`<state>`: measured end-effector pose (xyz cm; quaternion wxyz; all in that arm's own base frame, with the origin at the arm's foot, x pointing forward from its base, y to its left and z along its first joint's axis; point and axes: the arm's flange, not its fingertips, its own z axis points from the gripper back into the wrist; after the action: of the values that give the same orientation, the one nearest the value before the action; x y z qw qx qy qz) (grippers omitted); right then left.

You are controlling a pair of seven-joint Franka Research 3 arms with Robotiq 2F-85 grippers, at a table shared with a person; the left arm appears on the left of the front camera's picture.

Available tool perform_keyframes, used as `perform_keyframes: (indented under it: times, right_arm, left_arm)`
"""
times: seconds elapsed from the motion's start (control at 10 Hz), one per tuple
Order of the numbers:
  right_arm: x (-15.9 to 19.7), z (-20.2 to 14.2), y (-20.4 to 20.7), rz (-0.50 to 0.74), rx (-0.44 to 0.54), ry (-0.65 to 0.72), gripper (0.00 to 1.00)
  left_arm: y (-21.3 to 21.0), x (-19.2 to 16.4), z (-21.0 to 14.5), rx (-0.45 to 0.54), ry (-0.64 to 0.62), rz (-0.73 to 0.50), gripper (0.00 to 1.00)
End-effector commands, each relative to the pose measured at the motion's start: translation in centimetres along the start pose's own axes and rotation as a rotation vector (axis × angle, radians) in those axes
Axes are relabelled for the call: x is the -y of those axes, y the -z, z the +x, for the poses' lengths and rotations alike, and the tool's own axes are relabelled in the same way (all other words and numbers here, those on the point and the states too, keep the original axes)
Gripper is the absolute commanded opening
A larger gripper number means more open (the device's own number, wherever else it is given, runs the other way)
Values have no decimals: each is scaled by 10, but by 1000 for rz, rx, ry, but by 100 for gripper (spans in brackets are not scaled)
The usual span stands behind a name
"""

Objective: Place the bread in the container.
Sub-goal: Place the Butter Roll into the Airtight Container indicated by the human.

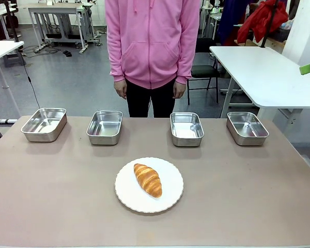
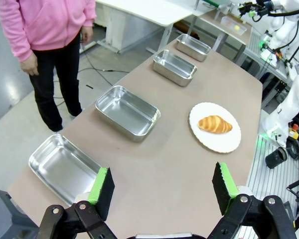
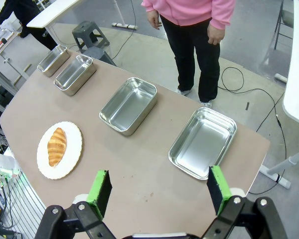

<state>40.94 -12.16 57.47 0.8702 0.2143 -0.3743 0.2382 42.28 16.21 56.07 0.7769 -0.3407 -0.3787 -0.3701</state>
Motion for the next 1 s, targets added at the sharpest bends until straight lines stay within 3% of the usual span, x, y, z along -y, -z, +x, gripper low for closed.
perform_keyframes:
  times: [0.0, 0.9]
  right_arm:
    - [0, 2, 0, 15, 22, -6, 100]
    - [0, 2, 0, 15, 22, -6, 100]
  left_arm:
    - [0, 0, 0, 1, 7, -1, 100]
    - [0, 0, 0, 1, 7, -1, 100]
